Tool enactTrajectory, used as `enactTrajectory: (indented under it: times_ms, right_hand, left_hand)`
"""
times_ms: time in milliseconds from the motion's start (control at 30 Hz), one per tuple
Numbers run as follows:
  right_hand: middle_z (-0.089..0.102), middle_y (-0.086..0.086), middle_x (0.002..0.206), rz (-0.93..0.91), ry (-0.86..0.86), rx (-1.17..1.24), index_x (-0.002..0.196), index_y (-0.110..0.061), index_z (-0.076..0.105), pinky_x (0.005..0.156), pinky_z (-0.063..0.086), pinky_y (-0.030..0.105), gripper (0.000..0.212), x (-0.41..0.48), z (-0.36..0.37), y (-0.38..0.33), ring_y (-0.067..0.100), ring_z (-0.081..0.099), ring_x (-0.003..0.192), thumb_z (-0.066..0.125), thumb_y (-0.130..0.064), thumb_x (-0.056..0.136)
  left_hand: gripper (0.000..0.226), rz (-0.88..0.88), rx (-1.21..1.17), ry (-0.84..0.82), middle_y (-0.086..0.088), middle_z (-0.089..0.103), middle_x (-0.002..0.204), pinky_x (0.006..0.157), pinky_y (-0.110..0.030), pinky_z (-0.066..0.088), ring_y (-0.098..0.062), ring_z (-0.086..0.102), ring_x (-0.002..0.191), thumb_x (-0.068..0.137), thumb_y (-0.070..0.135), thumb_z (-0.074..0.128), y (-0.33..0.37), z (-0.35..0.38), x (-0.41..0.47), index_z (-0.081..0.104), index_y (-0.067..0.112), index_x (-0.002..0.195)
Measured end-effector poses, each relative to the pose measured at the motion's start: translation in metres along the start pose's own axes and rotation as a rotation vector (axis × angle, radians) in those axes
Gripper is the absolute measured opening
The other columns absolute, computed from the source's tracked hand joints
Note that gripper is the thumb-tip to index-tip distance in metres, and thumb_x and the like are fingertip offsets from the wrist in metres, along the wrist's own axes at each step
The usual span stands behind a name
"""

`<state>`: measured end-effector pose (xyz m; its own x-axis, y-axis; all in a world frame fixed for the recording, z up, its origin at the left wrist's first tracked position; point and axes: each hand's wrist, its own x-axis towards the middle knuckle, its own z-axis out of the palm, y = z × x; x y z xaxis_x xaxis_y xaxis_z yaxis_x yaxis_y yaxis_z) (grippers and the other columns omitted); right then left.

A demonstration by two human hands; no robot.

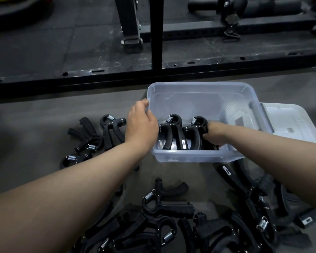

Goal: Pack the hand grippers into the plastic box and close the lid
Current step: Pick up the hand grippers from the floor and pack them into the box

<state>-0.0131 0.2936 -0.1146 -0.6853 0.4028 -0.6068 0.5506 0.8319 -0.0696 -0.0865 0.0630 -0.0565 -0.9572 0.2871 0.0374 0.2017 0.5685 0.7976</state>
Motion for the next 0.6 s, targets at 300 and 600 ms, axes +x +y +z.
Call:
enactTrajectory:
  times_ms: [300, 600]
  right_hand:
    - [0.018, 0.008, 0.16, -0.562, 0.315, 0.416, 0.154, -0.015, 0.023, 0.118, 0.013, 0.025, 0.055, -0.091, -0.026, -0.121, 0.019, 0.017, 0.148, 0.04, -0.026, 0.103]
    - [-0.016, 0.001, 0.163, -0.528, 0.368, 0.273, 0.156, -0.011, 0.008, 0.121, -0.001, 0.038, 0.065, -0.074, -0.003, -0.174, 0.022, -0.017, 0.149, 0.038, -0.029, 0.102]
  left_hand:
    - [0.038, -0.044, -0.234, 0.007, -0.003, 0.04, 0.15, 0.117, -0.032, 0.023, -0.015, 0.033, 0.139, 0.092, 0.006, 0.042, -0.012, 0.0, 0.006, 0.059, 0.014, 0.125]
    - [0.054, -0.135, 0.091, -0.049, -0.003, 0.057, 0.13, 0.105, -0.038, 0.039, -0.023, 0.049, 0.123, 0.079, 0.02, 0.038, -0.096, -0.035, 0.008, 0.053, 0.023, 0.131]
